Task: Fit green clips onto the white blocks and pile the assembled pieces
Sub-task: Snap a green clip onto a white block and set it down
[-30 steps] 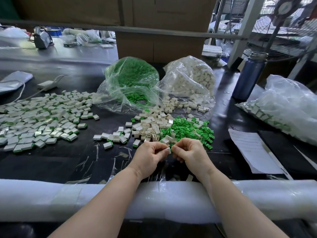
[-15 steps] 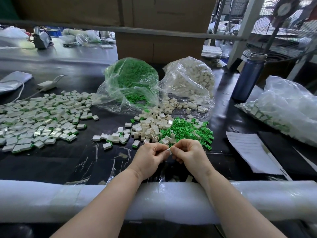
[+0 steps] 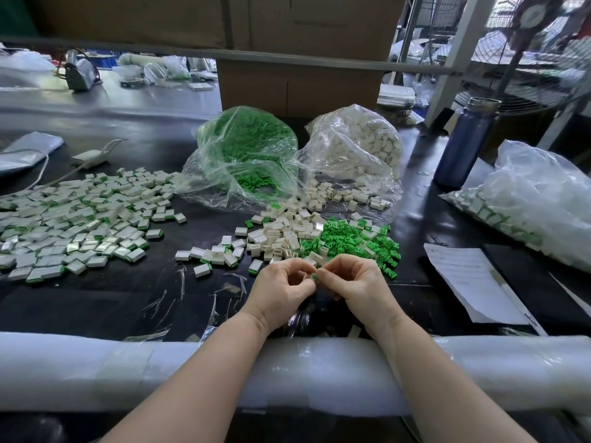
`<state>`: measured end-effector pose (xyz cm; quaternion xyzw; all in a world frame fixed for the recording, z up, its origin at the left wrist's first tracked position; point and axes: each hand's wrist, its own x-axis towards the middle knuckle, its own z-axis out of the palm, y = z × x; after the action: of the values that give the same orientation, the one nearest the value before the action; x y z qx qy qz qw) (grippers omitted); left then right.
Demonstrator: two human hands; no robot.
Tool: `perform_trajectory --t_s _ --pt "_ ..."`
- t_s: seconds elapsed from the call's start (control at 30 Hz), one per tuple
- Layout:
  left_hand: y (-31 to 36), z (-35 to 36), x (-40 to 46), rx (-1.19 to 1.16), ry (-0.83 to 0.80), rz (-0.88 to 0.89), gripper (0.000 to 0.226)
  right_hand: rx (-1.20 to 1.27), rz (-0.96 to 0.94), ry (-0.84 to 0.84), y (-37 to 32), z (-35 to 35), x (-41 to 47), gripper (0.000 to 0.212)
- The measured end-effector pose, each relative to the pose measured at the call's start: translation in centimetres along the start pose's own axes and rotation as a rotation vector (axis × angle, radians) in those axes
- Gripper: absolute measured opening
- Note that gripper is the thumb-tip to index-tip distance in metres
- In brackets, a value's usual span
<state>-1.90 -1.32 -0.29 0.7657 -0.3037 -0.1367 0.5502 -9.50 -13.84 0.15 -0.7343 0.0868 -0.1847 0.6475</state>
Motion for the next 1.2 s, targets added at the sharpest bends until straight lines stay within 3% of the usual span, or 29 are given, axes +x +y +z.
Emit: perform_trajectory --t_s 0.2,0.4,0.5,0.77,1.2 --pt "0.31 -0.08 0.08 -0.088 -0.001 0.022 0.012 -0.061 -0.016 0.101 0.22 -0.05 0.28 0.009" --pt "0.6 -0.17 -0.24 -0.116 -0.051 0.059 0.017 -0.118 0.044 -0.083 0.04 0.39 0.24 0.022" --pt "0.69 -0.12 -0.31 -0.08 -0.068 0.06 0.01 -0.104 0.066 -0.13 -0.11 0.21 0.3 0.02" --pt "0.98 -0.18 -0.37 -0.005 -0.112 0.09 0.015 0.006 0.112 -0.167 0.24 0.0 0.37 0.008" --pt "0.23 -0.03 -0.1 0.023 -0.157 0.118 0.016 -0.015 0.086 -0.163 -0.06 -0.04 0.22 0.018"
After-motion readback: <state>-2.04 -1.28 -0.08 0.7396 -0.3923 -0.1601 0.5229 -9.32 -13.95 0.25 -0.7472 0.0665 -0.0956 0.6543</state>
